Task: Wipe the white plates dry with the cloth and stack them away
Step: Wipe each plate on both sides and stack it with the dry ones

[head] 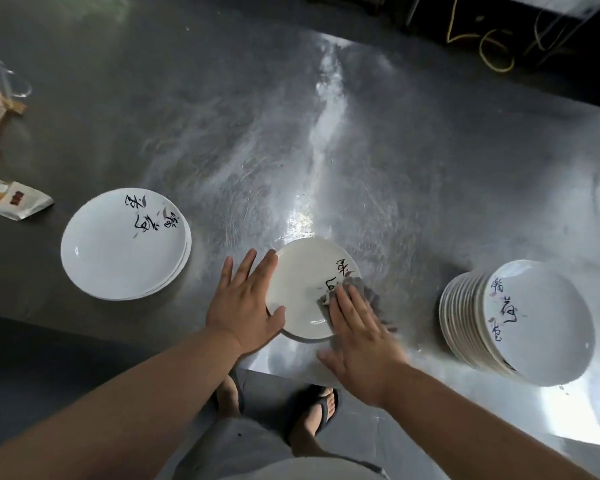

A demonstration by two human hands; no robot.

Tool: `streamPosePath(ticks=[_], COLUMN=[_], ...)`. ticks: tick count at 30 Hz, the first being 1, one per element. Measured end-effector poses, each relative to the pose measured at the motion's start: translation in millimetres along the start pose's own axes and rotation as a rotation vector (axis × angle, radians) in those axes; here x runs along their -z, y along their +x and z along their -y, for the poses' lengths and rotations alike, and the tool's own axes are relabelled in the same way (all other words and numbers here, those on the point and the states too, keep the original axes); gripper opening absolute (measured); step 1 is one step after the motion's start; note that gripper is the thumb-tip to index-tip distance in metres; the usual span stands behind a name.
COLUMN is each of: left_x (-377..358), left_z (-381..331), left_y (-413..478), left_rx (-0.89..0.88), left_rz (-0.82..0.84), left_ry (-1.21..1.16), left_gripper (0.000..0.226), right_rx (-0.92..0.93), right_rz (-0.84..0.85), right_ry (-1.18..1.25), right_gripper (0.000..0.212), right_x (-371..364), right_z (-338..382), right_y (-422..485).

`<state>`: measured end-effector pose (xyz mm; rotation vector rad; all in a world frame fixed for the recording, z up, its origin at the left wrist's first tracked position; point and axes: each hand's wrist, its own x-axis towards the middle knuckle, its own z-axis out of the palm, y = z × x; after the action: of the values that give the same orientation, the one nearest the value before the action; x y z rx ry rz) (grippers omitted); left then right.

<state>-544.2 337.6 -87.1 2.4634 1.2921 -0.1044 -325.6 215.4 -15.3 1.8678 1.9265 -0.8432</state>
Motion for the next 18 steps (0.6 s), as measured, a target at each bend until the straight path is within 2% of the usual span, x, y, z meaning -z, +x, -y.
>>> streamPosePath(ticks=[3, 7, 11, 14, 18], left_x=[-2.7, -2.0, -5.6, -10.0, -8.1], left_z=[0.6, 0.7, 1.0, 0.7, 4.1], left_y=[-0.2, 0.5, -4.6, -7.1, -6.5], left_rx=[-0.005, 0.005, 0.034, 0.034, -0.057], left_rz=[-0.008, 0.013, -0.052, -0.118, -0.072], left_ry=[0.025, 0.051, 0.022, 0.002, 0.043], left_gripper=[0.098, 0.097, 0.095, 0.088, 0.076], right_rx=[0.020, -0.079, -0.164, -0.105, -0.025], right_rz=[0.023, -0.068, -0.113, -0.090, -0.154], right_ry=[-0.022, -0.014, 0.063, 0.107, 0.091], right_gripper=[0.098, 0.091, 0.100, 0.096, 0.092], right_x=[-3.9, 22.1, 0.0, -26.0, -8.0], right_z=[-9.4, -26.4, 12.4, 30.6, -18.7], right_y=[5.6, 49.1, 30.3, -8.1, 17.4])
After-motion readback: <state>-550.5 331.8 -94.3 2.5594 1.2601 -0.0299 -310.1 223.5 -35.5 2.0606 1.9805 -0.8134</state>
